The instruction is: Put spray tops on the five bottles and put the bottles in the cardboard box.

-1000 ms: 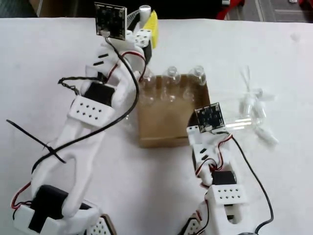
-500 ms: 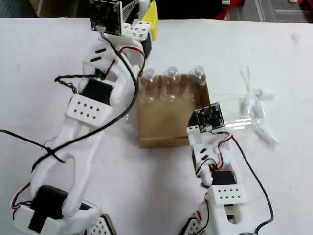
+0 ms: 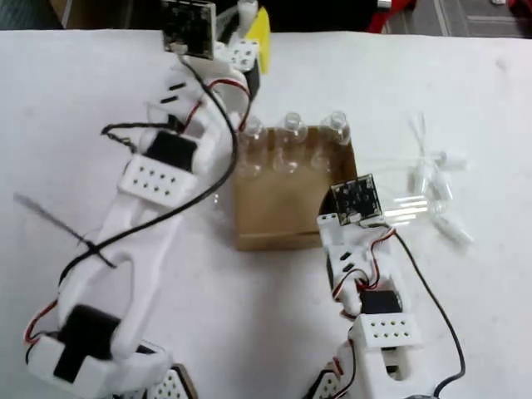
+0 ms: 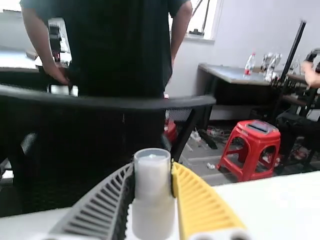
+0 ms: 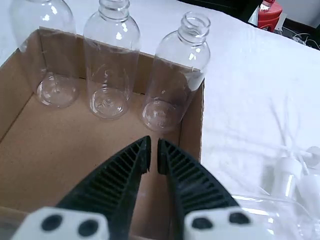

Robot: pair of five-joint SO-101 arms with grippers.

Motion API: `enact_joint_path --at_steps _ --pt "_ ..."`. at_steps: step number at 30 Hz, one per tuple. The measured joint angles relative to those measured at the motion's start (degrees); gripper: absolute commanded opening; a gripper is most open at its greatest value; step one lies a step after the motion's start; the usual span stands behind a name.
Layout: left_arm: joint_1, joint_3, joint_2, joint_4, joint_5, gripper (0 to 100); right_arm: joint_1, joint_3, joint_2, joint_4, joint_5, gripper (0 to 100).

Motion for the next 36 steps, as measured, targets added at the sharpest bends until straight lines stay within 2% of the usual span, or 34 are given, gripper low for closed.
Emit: enact_joint_path --at_steps 14,22,25,32,36 --pt "0.00 0.09 2.46 0.00 0.00 2 0.00 0.00 0.00 0.00 0.00 1.8" --pt "0.18 5.45 2.46 -0.09 0.00 2 0.00 0.00 0.00 0.00 0.00 1.8" --pt "0.70 8.79 2.46 -4.31 0.00 2 0.00 0.00 0.00 0.00 0.00 1.8" --pt "0.79 20.84 2.46 -22.15 0.00 2 0.00 0.00 0.00 0.00 1.23 1.8" --pt "0.79 22.95 2.46 -24.44 0.00 2 0.00 0.00 0.00 0.00 1.67 1.8"
